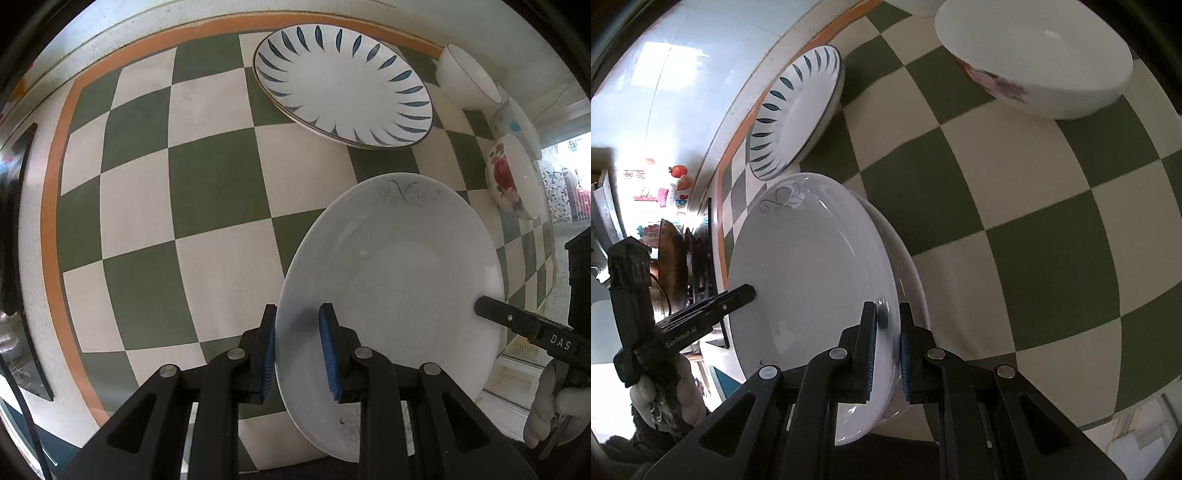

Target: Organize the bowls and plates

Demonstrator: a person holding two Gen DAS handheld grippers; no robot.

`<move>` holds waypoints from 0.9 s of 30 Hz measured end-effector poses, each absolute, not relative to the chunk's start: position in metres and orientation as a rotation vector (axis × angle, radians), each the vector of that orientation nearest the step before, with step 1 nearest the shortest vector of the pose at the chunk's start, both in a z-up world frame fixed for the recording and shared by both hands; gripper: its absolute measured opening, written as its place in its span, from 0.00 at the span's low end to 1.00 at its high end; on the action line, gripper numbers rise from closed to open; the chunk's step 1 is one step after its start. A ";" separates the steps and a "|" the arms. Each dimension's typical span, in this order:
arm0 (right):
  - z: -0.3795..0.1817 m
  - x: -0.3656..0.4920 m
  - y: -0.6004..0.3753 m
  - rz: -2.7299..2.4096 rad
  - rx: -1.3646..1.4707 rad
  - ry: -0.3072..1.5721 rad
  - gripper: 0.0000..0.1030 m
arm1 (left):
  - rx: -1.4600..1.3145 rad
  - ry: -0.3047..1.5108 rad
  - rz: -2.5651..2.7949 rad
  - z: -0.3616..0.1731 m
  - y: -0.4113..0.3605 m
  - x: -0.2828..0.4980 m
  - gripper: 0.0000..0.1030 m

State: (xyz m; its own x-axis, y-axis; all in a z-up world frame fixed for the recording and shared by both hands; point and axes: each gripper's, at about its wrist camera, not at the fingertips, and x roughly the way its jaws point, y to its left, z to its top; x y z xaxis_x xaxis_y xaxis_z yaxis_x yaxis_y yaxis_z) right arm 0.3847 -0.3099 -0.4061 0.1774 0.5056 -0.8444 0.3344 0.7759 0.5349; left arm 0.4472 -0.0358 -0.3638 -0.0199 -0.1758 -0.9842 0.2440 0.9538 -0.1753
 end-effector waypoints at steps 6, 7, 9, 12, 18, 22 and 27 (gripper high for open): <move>-0.409 0.386 -0.309 0.128 0.734 1.446 0.13 | 0.067 1.596 -0.309 -0.373 -0.037 0.450 0.22; -0.409 0.386 -0.307 0.128 0.722 1.455 0.13 | 0.065 1.601 -0.307 -0.374 -0.037 0.450 0.22; -0.408 0.388 -0.304 0.125 0.718 1.461 0.13 | 0.065 1.604 -0.310 -0.375 -0.039 0.450 0.22; -0.409 0.387 -0.306 0.122 0.723 1.478 0.13 | 0.070 1.602 -0.311 -0.376 -0.042 0.448 0.22; -0.408 0.389 -0.303 0.116 0.705 1.519 0.15 | 0.066 1.610 -0.304 -0.373 -0.035 0.444 0.21; -0.406 0.391 -0.300 0.095 0.700 1.548 0.15 | 0.086 1.612 -0.302 -0.370 -0.041 0.443 0.21; -0.398 0.393 -0.298 0.062 0.676 1.562 0.15 | 0.069 1.626 -0.302 -0.372 -0.044 0.441 0.21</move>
